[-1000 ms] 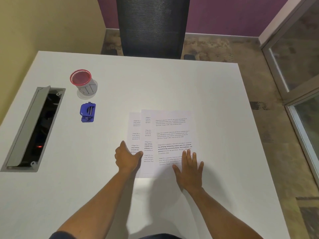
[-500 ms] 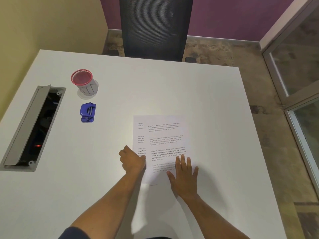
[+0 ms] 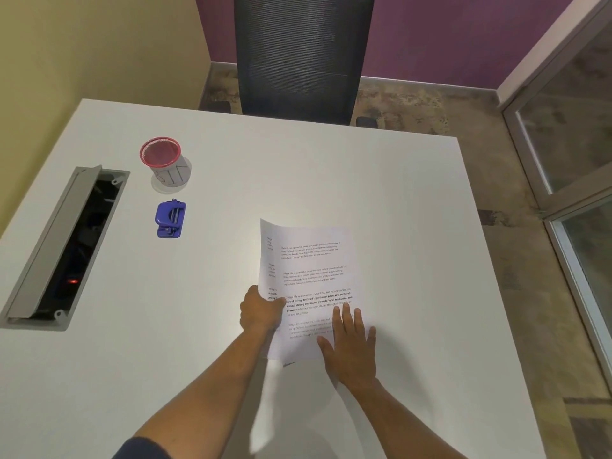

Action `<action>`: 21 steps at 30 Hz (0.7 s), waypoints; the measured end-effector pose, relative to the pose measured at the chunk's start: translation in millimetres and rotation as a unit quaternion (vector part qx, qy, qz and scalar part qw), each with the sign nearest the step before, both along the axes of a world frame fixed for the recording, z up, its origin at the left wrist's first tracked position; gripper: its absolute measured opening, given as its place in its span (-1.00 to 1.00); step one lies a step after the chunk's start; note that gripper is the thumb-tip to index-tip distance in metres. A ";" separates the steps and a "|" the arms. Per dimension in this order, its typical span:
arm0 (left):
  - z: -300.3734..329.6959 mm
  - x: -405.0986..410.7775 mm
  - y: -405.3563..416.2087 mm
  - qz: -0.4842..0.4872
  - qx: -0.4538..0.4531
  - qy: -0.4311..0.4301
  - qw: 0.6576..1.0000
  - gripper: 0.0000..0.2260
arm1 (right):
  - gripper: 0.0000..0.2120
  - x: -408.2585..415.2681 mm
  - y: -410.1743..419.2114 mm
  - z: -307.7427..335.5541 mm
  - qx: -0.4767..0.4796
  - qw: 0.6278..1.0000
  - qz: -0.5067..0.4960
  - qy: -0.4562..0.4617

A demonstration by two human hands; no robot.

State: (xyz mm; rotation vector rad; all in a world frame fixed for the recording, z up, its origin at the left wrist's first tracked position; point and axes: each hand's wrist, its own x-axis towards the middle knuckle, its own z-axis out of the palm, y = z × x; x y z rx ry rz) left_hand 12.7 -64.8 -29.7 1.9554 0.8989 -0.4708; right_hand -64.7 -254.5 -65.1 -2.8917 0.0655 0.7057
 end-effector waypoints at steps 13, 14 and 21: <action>-1.7 -15.3 13.8 -0.086 -0.079 -0.071 0.991 -0.70 | -0.40 -7.5 2.6 20.6 0.069 0.995 0.012 -0.069; 0.5 -15.3 15.5 -0.090 -0.091 -0.083 0.988 -0.71 | -0.44 -7.3 1.0 22.0 0.099 0.989 0.003 -0.114; 35.0 -14.0 38.6 -0.094 -0.209 -0.154 0.961 -0.69 | -0.37 24.7 -23.1 35.5 0.392 0.855 -0.334 -0.060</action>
